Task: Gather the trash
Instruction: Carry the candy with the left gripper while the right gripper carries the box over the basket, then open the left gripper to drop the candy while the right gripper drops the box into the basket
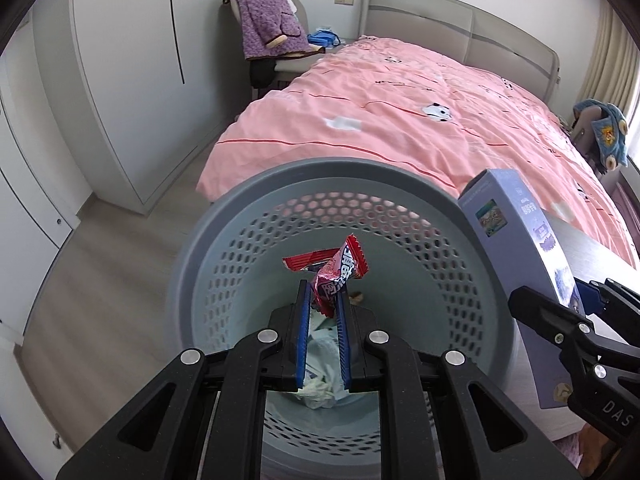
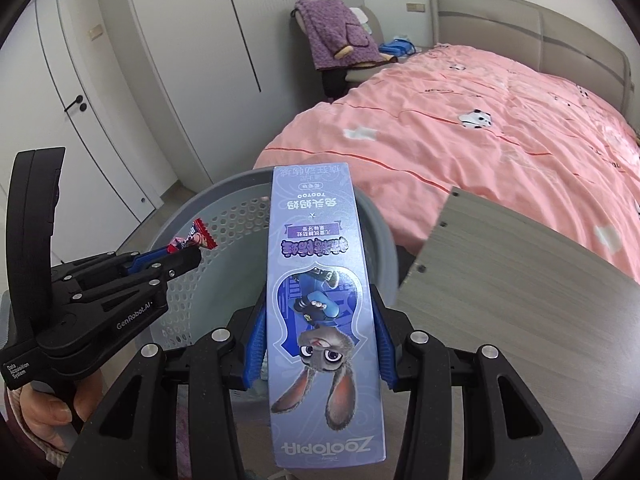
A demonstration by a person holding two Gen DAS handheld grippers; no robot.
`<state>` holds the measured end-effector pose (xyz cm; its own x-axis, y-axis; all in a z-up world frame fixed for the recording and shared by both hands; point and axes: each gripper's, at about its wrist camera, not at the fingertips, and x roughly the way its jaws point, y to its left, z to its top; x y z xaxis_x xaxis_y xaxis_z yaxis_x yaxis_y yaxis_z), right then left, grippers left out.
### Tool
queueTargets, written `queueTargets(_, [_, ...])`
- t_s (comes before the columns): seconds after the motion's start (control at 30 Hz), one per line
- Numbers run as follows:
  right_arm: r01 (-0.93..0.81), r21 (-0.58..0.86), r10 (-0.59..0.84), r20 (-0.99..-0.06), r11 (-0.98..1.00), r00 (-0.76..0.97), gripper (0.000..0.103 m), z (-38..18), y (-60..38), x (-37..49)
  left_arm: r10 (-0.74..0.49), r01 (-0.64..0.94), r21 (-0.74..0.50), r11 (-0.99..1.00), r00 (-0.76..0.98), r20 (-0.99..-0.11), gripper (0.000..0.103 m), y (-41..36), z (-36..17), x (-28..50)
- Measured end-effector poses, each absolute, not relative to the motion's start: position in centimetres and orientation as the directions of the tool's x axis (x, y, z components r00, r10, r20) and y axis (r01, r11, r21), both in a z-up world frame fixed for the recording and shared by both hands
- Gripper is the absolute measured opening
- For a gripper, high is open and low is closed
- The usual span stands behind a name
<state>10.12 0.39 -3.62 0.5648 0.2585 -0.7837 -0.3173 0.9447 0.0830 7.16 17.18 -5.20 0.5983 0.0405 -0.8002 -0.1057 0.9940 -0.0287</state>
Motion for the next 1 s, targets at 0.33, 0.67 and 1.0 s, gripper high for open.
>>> queueTargets(0.33, [-0.352, 0.081, 0.272, -0.798, 0.933, 0.537, 0.045, -4.4, 2.7, 12.0, 0.063, -0.128, -0.017, 0.992, 0.592, -0.803, 0.013, 18.8, -5.6, 7.8])
queueTargets(0.67, [-0.353, 0.081, 0.281, -0.775, 0.932, 0.566, 0.059, -3.8, 2.7, 11.7, 0.089, -0.166, -0.014, 0.986, 0.597, -0.797, 0.049, 19.7, -5.2, 7.5])
queueTargets(1.0, [-0.346, 0.083, 0.278, -0.778, 0.935, 0.564, 0.059, -4.1, 2.4, 11.6, 0.126, -0.191, 0.012, 0.982, 0.599, -0.791, 0.061, 19.8, -5.0, 6.9])
